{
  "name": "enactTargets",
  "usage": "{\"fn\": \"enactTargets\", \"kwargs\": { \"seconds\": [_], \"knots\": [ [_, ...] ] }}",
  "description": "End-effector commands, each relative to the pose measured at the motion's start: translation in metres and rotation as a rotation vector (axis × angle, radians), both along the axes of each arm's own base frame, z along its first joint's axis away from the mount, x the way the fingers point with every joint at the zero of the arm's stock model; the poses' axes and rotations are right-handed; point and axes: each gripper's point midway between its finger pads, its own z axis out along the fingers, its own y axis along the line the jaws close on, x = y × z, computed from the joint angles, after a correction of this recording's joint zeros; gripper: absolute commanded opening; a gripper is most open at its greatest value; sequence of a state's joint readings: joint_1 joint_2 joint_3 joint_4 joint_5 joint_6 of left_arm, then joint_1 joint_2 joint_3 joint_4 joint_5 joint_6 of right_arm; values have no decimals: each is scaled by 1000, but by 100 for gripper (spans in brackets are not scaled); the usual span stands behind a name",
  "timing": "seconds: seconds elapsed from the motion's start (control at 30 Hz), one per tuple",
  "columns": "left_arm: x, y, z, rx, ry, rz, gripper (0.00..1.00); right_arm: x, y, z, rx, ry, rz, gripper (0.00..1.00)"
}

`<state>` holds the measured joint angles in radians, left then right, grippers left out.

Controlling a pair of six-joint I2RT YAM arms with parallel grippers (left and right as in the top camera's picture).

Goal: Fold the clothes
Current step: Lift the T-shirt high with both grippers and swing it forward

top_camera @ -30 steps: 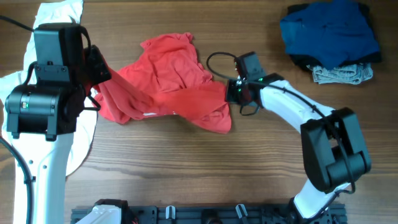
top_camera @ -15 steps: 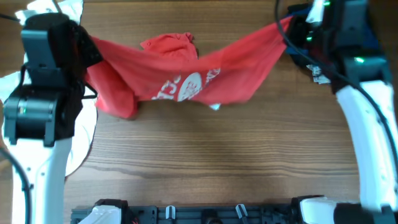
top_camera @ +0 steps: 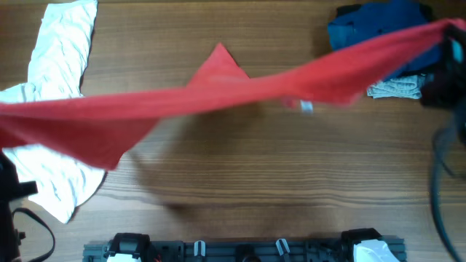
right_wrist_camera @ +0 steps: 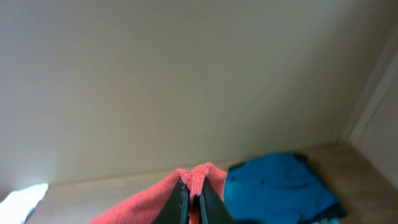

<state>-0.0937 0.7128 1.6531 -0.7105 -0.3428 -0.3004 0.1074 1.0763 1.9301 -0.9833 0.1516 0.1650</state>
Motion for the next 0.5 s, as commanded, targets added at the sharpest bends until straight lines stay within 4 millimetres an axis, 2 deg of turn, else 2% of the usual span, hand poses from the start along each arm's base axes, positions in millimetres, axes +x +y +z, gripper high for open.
{"fn": "enactTargets", "kwargs": {
  "seconds": [0.0, 0.13, 0.33, 0.37, 0.43, 0.47],
  "knots": [
    [35, -6, -19, 21, 105, -17, 4, -10, -12, 8, -40, -22, -60, 5],
    [83, -11, -39, 31, 215, -17, 4, 18, -9, -9, -64, 48, -55, 4],
    [193, -22, -86, 67, 381, -16, 4, 118, 7, -62, -94, 204, -12, 4],
    [215, -24, -90, 71, 378, -16, 4, 142, 11, -67, -102, 198, 2, 4],
    [253, -28, -97, 69, 359, -15, 4, 175, 14, -68, -107, 155, 1, 5],
    [273, -30, -98, 66, 331, -15, 4, 199, 17, -62, -123, 92, 2, 4]
  ]
}}
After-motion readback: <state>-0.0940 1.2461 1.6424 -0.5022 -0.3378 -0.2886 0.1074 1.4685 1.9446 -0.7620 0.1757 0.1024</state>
